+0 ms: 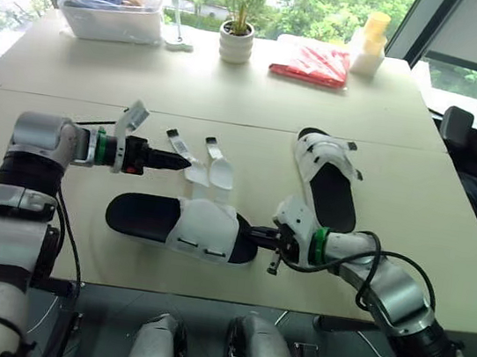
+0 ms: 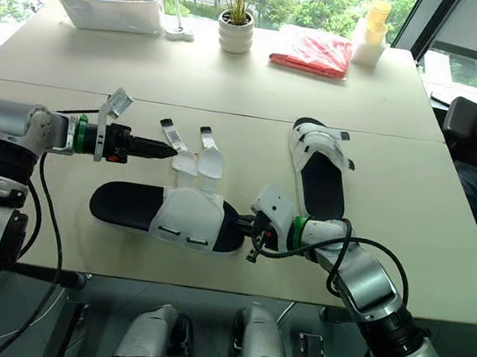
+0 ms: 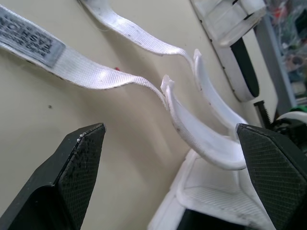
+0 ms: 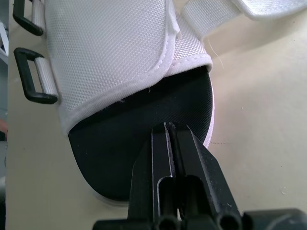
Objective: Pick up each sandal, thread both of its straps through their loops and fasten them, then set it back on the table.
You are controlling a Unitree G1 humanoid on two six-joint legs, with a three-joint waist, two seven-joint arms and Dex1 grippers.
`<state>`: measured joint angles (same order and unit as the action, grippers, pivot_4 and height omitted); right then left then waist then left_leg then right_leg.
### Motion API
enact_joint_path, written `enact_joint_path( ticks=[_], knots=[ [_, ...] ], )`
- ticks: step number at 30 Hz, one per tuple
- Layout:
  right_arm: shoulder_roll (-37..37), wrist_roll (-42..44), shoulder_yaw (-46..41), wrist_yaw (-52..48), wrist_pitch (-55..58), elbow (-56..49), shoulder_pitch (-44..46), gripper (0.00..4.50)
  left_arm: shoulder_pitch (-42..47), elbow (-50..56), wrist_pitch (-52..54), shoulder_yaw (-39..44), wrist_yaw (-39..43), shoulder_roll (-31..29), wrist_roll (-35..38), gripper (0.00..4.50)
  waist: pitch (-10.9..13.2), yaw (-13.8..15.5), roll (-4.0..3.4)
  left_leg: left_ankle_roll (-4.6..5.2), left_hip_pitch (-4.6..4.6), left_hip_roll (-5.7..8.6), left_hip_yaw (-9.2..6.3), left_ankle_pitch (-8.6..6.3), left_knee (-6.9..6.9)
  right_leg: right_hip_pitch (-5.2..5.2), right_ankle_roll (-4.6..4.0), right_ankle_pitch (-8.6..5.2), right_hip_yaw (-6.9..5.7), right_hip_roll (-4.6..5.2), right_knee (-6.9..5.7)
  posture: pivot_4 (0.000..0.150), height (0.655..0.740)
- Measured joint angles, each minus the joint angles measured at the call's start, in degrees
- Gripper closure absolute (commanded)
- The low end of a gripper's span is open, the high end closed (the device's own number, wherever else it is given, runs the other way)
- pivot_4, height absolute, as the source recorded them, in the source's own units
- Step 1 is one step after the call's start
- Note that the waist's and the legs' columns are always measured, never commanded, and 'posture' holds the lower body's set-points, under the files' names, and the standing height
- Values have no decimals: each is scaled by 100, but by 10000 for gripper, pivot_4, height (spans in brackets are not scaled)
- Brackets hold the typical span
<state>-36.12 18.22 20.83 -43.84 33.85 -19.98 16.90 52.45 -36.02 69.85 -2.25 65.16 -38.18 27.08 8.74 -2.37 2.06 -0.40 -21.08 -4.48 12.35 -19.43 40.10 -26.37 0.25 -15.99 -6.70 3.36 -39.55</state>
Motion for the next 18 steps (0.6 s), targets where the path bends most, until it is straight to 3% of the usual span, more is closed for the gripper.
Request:
enact_joint_path(
  ticks=[7, 18],
  knots=[
    [-93, -178, 1, -353, -168, -4, 130, 44562, 649, -1457, 90, 763, -1289, 537, -114, 0, 1, 5, 1, 0, -3, 3, -3, 0, 2, 1, 0, 0, -5, 6, 0, 1500, 7241],
    [-70, -431, 0, -504, -281, 110, 165, 44562, 1163, -2544, -340, 1717, -2520, 1020, -153, 0, -1, 17, 1, 0, 6, 11, -5, 0, 4, 6, 1, 0, -10, 16, -14, 1500, 7241]
  ],
)
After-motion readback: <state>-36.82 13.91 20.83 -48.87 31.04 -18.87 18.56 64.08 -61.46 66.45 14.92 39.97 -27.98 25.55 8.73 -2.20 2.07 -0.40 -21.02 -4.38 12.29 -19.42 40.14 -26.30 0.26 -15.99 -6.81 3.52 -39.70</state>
